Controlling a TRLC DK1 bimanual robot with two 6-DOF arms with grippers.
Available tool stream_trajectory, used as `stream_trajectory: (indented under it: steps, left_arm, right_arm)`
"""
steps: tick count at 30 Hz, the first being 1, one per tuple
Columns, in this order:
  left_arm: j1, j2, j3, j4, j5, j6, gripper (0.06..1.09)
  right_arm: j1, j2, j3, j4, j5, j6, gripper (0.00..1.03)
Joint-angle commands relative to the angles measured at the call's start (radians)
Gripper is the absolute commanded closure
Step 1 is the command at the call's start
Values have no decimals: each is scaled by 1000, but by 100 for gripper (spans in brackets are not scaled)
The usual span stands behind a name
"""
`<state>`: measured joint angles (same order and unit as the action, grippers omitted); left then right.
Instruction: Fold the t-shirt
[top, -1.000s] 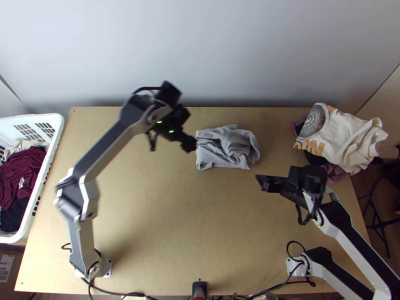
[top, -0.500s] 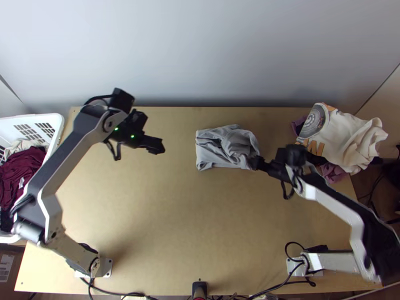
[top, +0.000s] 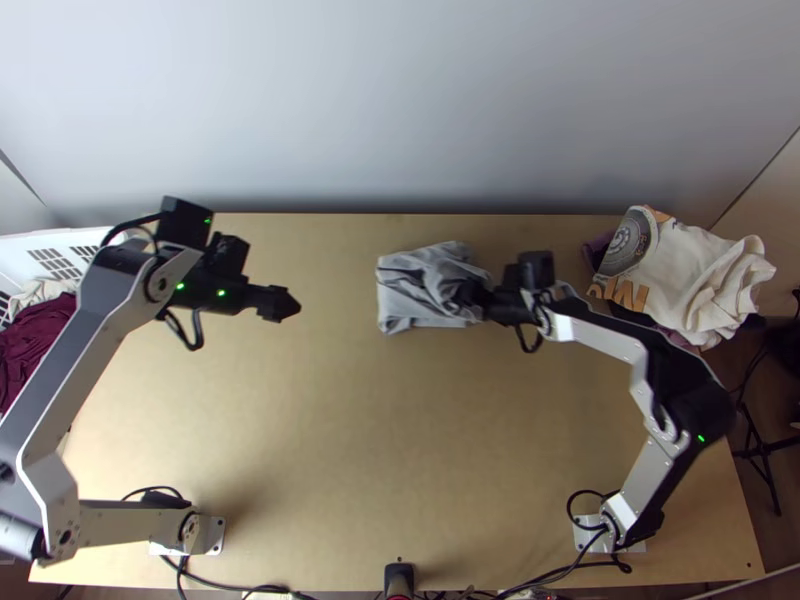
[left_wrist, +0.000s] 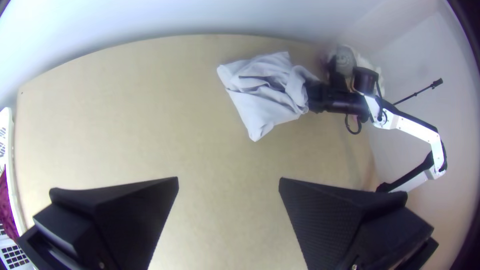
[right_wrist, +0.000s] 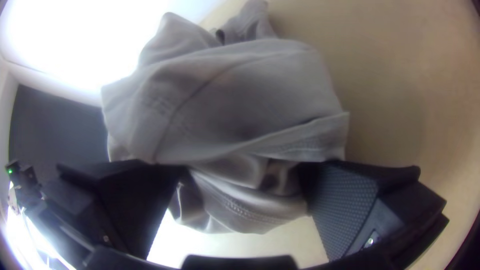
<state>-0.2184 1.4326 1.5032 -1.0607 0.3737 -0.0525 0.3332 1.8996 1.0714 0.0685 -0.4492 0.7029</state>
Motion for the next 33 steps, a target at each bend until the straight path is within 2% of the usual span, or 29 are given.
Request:
stream_trajectory:
  steps: [1, 2, 3, 4, 5, 6, 8, 12, 17, 21, 26, 31, 33]
  left_arm:
    - [63, -84, -92, 4, -1, 14, 11]
    - [68, -87, -103, 4, -1, 13, 11]
    - [73, -89, -110, 4, -1, 10, 11]
    - [77, -89, -116, 2, -1, 6, 11]
    - [80, -90, -121, 4, -1, 5, 11]
    - [80, -95, -126, 4, -1, 3, 11]
    - [82, -101, -129, 2, -1, 0, 11]
    - [91, -113, -124, 4, -1, 0, 11]
    - [103, -89, -129, 5, -1, -12, 11]
    - [129, -81, -156, 18, -1, -27, 11]
    - [151, -81, -196, 38, 1, -33, 11]
    - [151, -89, -228, 44, 13, -33, 11]
    - [149, -101, -247, 53, 28, -43, 11]
  right_arm:
    - [90, 168, 200, -42, -49, 37, 4]
    - [102, 184, 229, -58, -48, 33, 4]
    - [116, 188, 268, -114, -43, -11, 18]
    - [130, 187, 303, -168, 1, -66, 47]
    - [139, 187, 338, -205, 55, -102, 89]
    - [139, 187, 364, -243, 67, -120, 99]
    - [132, 150, 366, -302, 67, -143, 100]
    - [99, -7, 289, -303, 75, -184, 100]
    - [7, -200, 289, -319, 122, -204, 100]
    - [-71, -326, 337, -371, 167, -304, 100]
    - [-221, -355, 476, -470, 158, -362, 100]
    - [-375, -364, 582, -495, 142, -375, 100]
    - [-431, -366, 607, -487, 144, -411, 100]
